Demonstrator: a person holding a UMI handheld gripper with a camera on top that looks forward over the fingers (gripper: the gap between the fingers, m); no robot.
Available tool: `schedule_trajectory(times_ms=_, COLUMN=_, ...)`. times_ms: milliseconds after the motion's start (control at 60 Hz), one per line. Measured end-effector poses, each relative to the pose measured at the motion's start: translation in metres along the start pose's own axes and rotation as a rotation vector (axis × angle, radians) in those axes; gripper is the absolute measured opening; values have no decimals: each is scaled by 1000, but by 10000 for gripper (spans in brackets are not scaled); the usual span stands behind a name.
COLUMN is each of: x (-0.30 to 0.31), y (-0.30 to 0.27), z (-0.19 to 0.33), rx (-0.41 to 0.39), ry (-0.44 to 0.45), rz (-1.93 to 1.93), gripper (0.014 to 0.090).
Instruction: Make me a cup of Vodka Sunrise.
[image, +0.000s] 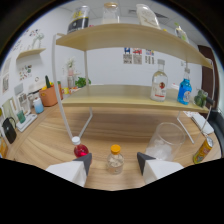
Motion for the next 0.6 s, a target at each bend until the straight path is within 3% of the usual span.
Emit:
schedule_trajectory(times_ms=183, x=-4, y=-44, z=-74, rx=79, ry=-45, rz=4, gripper=864)
schedule_trajectory(times_ms=300, x=8, y=-47, z=-113, rx=87, ry=-52, rz=11, gripper=866)
schedule_trajectory(times_ms=467, x=62, y=-33, z=-145, rx=55, ry=5, rz=-1, gripper=865)
schedule_trajectory(times_ms=600, x=113, y=-62, z=-161, rx=88, ry=57, rz=3, gripper=868)
